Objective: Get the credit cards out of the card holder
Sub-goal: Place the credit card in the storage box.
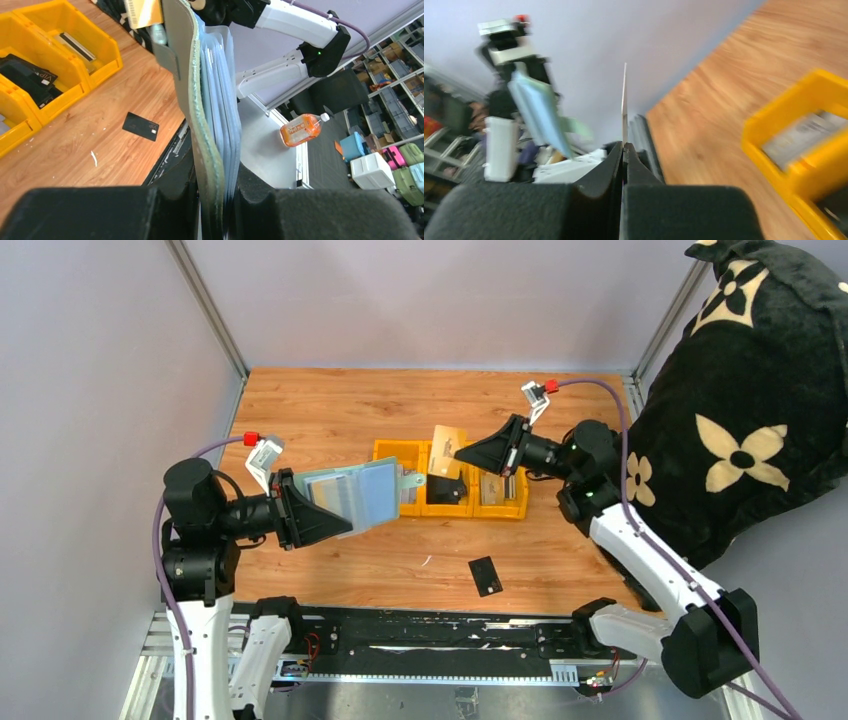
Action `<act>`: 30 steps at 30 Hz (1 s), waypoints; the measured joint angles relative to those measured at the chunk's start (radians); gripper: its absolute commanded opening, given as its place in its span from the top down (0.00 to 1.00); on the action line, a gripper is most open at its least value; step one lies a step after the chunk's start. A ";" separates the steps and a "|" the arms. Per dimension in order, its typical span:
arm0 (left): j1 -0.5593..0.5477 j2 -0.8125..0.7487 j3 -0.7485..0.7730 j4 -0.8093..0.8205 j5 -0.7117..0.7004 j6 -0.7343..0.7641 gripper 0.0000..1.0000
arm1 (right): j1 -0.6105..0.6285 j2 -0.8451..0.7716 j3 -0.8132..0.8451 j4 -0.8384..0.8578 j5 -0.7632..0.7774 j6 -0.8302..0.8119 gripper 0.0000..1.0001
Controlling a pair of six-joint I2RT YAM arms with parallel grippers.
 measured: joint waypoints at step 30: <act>0.000 -0.023 0.022 0.000 0.007 0.007 0.92 | -0.172 0.380 0.173 -0.892 0.571 -0.616 1.00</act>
